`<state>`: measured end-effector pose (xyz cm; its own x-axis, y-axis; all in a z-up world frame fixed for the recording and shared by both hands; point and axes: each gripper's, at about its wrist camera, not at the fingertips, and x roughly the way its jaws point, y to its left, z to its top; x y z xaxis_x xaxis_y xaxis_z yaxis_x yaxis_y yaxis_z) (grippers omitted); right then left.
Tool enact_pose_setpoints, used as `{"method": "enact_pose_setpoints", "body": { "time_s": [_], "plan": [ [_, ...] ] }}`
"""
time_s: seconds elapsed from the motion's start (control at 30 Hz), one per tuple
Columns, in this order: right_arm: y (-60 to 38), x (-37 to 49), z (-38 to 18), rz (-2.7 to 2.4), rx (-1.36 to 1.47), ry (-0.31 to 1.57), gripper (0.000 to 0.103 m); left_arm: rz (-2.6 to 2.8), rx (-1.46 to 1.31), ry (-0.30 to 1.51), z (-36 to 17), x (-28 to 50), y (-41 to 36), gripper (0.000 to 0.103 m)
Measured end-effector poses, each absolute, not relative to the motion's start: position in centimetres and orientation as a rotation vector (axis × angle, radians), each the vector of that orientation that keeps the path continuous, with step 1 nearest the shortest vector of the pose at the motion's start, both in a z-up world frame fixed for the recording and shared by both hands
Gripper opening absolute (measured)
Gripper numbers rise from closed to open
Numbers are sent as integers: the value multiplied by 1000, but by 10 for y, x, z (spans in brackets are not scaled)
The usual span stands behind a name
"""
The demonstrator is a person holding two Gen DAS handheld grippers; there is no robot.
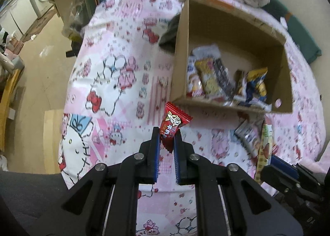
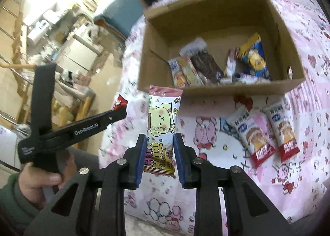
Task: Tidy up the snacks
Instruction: 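Carry the red candy and cartoon bar into the box and open both tools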
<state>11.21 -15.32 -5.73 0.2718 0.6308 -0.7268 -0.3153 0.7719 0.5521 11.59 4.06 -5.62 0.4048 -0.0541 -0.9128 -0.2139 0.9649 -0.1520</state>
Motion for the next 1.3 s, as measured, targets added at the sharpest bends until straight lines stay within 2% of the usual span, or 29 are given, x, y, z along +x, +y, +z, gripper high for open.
{"method": "enact_pose_setpoints", "body": {
  "time_s": [0.1,0.27,0.57,0.77,0.93,1.3],
  "plan": [
    [-164,116,-43,650,364,1070,28,59,-372,1080,-34,115,51,9],
    [-178,133,-25,608,358,1023,28,40,-378,1025,-5,129,55,9],
    [-207,179,3,554,337,938,28,-57,-247,997,18,172,28,9],
    [-221,207,-10,542,388,894,28,-72,-200,1014,8,209,8,9],
    [-224,219,-43,489,425,963,28,-69,-155,1039,-17,232,-10,9],
    [-218,231,-66,478,392,1025,28,-111,-79,1049,-60,244,-34,10]
  ]
}}
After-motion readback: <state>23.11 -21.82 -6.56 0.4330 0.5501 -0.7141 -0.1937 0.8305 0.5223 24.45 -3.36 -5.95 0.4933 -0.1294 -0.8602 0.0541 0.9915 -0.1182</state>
